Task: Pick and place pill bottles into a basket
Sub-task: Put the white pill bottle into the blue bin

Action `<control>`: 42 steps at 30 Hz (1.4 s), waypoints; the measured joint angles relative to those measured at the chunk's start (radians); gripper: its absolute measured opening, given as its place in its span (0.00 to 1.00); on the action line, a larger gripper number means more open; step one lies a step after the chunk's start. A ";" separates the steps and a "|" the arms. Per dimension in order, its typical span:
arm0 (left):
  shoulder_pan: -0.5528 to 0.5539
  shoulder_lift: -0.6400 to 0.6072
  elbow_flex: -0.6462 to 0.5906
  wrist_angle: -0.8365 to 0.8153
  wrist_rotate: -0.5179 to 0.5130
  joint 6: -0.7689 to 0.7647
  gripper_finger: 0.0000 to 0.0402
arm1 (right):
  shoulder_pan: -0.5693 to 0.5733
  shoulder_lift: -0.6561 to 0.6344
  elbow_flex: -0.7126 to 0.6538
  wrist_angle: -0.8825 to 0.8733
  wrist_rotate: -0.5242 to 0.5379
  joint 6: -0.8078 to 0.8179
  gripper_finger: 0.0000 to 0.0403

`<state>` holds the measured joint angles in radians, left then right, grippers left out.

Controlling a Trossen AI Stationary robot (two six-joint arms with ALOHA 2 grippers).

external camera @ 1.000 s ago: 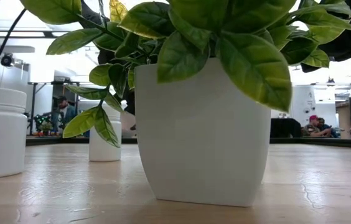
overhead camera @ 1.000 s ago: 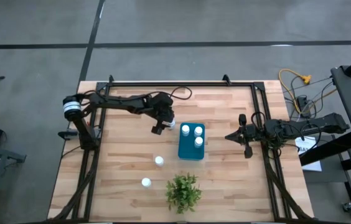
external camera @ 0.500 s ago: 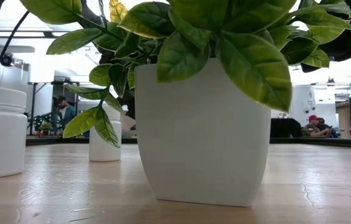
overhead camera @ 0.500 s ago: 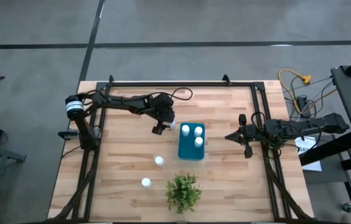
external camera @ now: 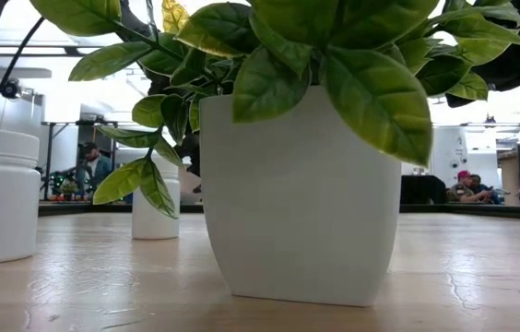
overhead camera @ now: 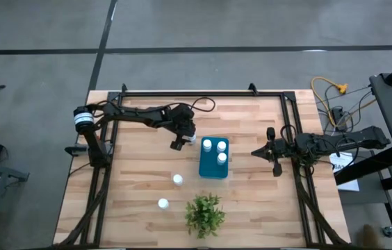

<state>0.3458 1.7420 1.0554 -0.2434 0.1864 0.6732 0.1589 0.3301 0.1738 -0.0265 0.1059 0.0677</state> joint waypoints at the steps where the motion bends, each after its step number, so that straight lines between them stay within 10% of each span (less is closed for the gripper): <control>1: 0.000 0.001 0.000 0.002 0.000 -0.008 0.60 | 0.000 0.000 0.000 0.000 0.000 0.000 0.02; 42: 0.000 -0.014 0.077 -0.097 0.056 -0.017 0.36 | 0.000 0.000 0.000 0.000 0.000 -0.005 0.02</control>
<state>0.3455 1.7281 1.1321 -0.3404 0.2427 0.6558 0.1585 0.3298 0.1738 -0.0267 0.1062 0.0631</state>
